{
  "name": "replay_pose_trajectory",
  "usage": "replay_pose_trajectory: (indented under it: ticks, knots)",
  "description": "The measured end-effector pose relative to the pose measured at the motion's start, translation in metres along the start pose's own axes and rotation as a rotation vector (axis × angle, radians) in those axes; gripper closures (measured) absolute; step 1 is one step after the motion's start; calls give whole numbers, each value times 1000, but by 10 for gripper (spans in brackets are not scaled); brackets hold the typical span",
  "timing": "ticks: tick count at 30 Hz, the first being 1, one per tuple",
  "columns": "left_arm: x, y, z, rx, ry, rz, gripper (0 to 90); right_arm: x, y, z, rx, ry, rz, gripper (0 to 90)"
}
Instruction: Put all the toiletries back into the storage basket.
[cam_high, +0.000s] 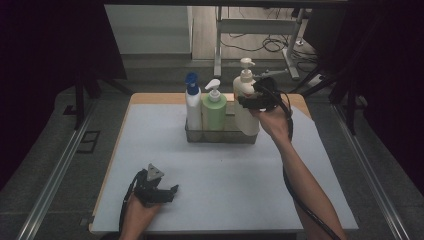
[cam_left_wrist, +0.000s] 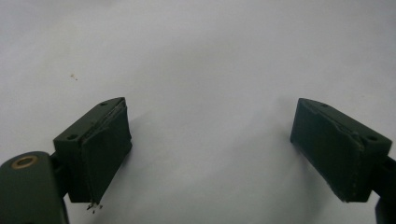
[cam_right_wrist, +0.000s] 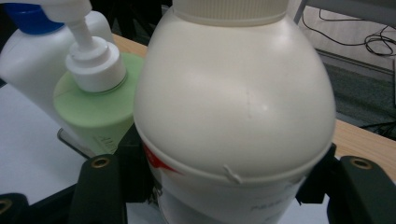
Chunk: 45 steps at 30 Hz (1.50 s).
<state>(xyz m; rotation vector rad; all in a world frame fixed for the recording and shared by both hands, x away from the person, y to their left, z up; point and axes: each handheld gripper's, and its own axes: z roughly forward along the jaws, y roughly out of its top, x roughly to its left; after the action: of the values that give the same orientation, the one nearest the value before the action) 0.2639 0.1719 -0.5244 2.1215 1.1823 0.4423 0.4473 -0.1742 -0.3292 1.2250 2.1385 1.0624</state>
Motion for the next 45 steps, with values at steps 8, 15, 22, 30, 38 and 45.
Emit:
replay_pose_trajectory:
  ticks: [8,15,22,30,38,45]
  knots:
    - [0,0,0,0,0,0,118,0,2,15,-9,-14,9,372]
    - [0,0,0,1,-1,0,118,1,3,28,-19,-30,7,372]
    - [0,0,0,3,-2,-1,118,3,-1,37,-32,-47,5,372]
    - [0,0,0,4,-1,1,118,2,-4,42,-37,-56,-6,371]
    - [0,0,0,4,-2,0,118,1,-10,47,-6,-59,7,372]
    - [0,0,0,4,-2,0,118,0,-16,48,20,-44,15,371]
